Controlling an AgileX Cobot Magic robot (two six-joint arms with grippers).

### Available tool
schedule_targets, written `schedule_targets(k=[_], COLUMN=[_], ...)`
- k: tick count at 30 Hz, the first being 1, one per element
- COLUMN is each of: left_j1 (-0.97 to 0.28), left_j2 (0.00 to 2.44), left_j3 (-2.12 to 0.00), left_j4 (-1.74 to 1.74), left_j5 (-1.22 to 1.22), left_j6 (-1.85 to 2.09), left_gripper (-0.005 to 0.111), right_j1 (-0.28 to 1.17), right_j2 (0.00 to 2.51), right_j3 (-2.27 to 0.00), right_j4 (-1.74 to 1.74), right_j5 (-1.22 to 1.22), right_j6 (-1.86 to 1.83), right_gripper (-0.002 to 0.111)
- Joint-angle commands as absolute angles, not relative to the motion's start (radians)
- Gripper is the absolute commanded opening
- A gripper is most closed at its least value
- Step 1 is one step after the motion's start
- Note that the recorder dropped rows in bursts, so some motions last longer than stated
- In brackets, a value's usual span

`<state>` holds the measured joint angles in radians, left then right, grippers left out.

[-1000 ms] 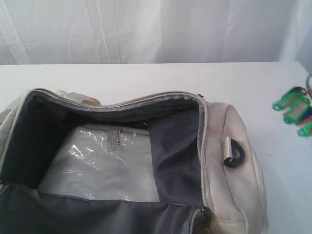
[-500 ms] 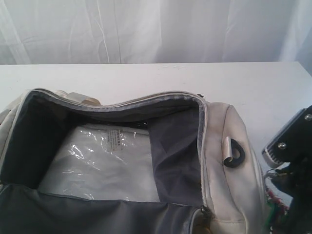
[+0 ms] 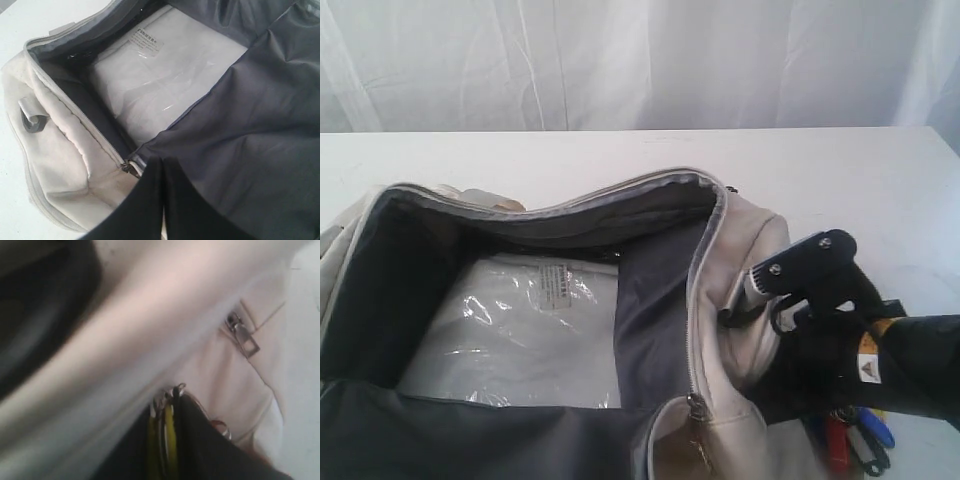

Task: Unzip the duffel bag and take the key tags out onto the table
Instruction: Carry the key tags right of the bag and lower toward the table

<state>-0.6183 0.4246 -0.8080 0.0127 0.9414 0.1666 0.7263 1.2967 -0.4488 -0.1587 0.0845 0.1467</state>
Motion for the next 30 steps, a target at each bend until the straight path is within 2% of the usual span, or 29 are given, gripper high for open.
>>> schedule_targets(k=[1,10,16,22,30], left_j1=[-0.621,-0.621,-0.621,-0.621,-0.621], left_j2=[0.418,0.418,0.418,0.418,0.418], left_j3=[-0.803,-0.803,-0.803,-0.803,-0.803], left_j4=[0.009,0.014,0.034,0.034,0.034], left_j5=[0.93,0.925,0.929,0.929,0.929], left_j6=[0.162,0.183,0.183,0.183,0.183], left_gripper=[0.0,0.0,0.0,0.0,0.0], right_j1=[0.738,0.88,0.906,0.848,0.649], right_j2=[1.479,1.728,1.736,1.588,1.326], right_j3=[-0.5,-0.753,-0.863,-0.876,-0.876], right_j4=[-0.131,-0.131,-0.131,-0.131,-0.207], right_j5=[-0.075,-0.138,-0.088,0.0,0.355], right_j6=[0.161,0.174,0.198,0.174,0.019], right_gripper=[0.0,0.0,0.0,0.0,0.0])
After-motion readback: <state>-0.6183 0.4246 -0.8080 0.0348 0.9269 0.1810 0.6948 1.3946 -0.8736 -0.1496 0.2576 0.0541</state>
